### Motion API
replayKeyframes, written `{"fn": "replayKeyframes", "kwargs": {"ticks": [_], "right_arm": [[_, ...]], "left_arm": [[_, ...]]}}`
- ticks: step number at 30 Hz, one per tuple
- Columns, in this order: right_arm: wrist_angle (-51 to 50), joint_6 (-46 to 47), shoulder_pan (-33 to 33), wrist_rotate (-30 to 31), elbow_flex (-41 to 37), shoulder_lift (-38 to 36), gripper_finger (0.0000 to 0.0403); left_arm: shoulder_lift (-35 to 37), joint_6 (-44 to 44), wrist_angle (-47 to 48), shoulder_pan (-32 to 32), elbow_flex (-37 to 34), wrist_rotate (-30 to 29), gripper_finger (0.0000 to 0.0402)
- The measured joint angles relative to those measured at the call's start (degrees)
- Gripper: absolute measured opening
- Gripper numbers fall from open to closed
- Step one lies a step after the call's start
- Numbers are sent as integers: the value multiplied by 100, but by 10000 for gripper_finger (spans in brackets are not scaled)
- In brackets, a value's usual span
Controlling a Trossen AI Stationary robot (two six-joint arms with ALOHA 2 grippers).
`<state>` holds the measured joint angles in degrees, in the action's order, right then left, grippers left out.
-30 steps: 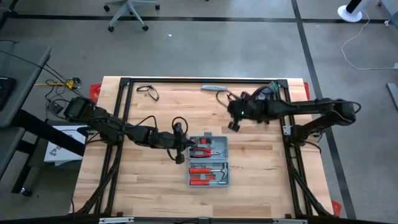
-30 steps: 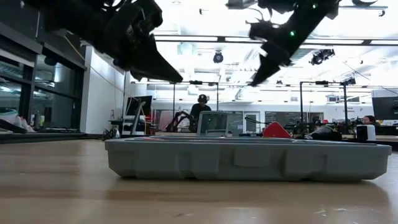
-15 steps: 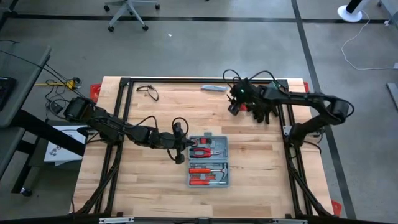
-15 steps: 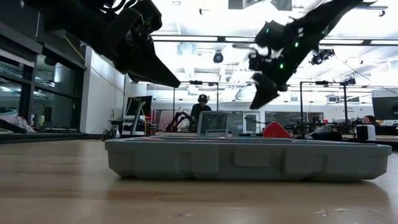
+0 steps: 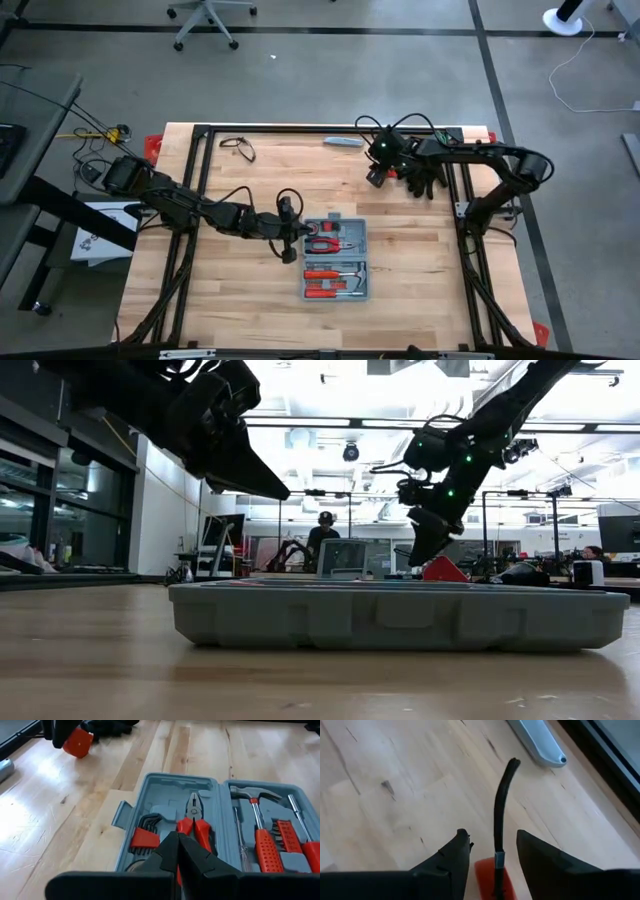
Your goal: Prefit tool cases
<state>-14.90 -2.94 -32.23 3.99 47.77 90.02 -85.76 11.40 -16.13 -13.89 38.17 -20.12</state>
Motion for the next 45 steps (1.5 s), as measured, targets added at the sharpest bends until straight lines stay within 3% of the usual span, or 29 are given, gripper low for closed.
{"fn": "replayKeyframes", "kwargs": {"ticks": [6,11,18,20,22,25,29,38,45], "right_arm": [[-175,108,0,37,0,-2,118],[-345,100,31,240,0,-7,16],[-215,312,604,32,0,-185,3],[-113,416,881,-8,0,-332,2],[-18,540,1147,11,0,-528,1],[-35,737,1533,261,0,-858,1],[-291,1035,2046,860,0,-1325,1],[-1118,1628,2928,2050,0,-2220,0],[-1331,1860,3345,2584,0,-2573,0]], "left_arm": [[0,0,1,0,2,-7,0],[0,-2,33,-2,2,-102,0],[-301,-74,-155,147,7,-720,0],[-555,-287,-660,346,11,-456,0],[-852,-574,-1172,584,118,227,0],[-1276,-908,-1209,902,568,1243,0],[-1852,-1563,-497,1138,1460,1811,0],[-3174,-3026,1963,1440,3721,2135,0],[-3928,-3552,3017,1642,4777,2026,0]]}}
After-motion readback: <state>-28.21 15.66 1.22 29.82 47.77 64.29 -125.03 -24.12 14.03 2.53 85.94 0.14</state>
